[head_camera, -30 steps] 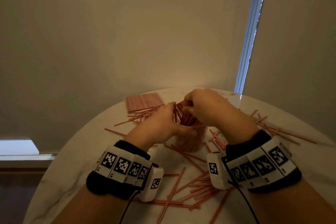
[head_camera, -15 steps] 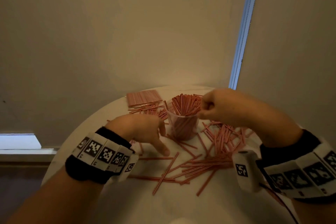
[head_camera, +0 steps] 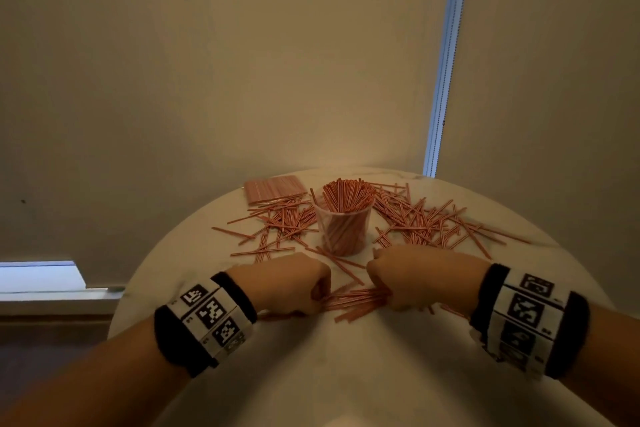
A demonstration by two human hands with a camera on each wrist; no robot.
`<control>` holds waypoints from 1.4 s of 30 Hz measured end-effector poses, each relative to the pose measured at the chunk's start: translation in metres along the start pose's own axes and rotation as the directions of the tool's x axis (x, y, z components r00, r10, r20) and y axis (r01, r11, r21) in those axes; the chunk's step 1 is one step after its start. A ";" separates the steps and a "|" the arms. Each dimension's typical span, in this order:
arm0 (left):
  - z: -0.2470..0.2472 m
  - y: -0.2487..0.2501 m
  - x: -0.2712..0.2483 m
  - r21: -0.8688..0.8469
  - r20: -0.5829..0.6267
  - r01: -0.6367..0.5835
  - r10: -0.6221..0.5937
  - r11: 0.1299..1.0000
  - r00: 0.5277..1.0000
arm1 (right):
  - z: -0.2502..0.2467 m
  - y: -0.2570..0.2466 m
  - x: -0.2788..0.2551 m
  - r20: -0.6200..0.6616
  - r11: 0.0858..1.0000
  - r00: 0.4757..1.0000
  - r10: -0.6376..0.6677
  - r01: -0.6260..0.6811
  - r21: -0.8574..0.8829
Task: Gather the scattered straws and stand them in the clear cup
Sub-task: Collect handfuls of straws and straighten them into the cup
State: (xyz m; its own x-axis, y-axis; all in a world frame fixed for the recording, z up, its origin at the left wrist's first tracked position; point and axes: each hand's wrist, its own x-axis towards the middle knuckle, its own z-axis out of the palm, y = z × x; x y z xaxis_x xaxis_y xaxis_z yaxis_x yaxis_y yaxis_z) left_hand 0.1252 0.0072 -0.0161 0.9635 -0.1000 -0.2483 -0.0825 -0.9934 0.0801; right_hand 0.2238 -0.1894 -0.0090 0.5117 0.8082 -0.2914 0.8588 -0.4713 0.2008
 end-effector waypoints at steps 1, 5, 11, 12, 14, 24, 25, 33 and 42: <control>0.001 0.003 -0.002 0.011 -0.014 0.004 -0.004 1.000 1.000 | 0.000 -0.002 0.000 -0.023 0.999 1.000 -0.022 0.021 -0.030; 0.004 0.015 -0.003 0.121 -0.028 0.023 -0.019 0.992 0.999 | 0.003 -0.007 0.001 -0.067 0.993 0.994 -0.081 0.075 -0.091; 0.009 0.021 -0.009 0.227 -0.007 0.056 -0.055 0.972 0.998 | 0.009 -0.011 -0.003 -0.137 0.988 0.983 -0.118 0.103 -0.111; 0.009 0.019 -0.010 0.222 -0.003 0.056 -0.057 0.973 0.998 | 0.009 -0.010 -0.003 -0.145 0.989 0.982 -0.117 0.103 -0.102; 0.008 0.013 -0.013 0.206 0.010 0.068 -0.071 0.976 0.997 | 0.009 -0.006 -0.004 -0.171 0.993 0.979 -0.110 0.100 -0.067; -0.007 -0.030 -0.027 -0.196 -0.097 0.084 -0.105 0.977 0.990 | -0.026 0.019 -0.028 -0.381 0.917 0.920 0.094 0.069 0.392; -0.007 -0.030 -0.028 -0.270 -0.109 0.077 -0.110 0.960 0.988 | -0.028 0.020 -0.030 -0.390 0.894 0.912 0.124 0.068 0.443; -0.013 -0.015 -0.024 -0.779 -0.304 -0.037 -0.326 0.626 0.895 | -0.051 0.018 -0.039 -0.443 0.704 0.857 0.261 0.145 0.696; -0.035 0.037 -0.005 -0.842 -0.488 -0.338 -0.325 0.421 0.810 | -0.077 -0.019 -0.034 -0.462 0.480 0.861 0.212 0.320 0.817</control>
State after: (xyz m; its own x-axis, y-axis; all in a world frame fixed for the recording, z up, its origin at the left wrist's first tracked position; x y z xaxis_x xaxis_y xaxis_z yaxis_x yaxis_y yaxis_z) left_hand 0.1260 -0.0274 0.0222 0.9317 0.2696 0.2435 -0.1456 -0.3371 0.9302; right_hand 0.1881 -0.1809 0.0695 0.6113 0.7592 0.2236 0.5965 -0.2563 -0.7606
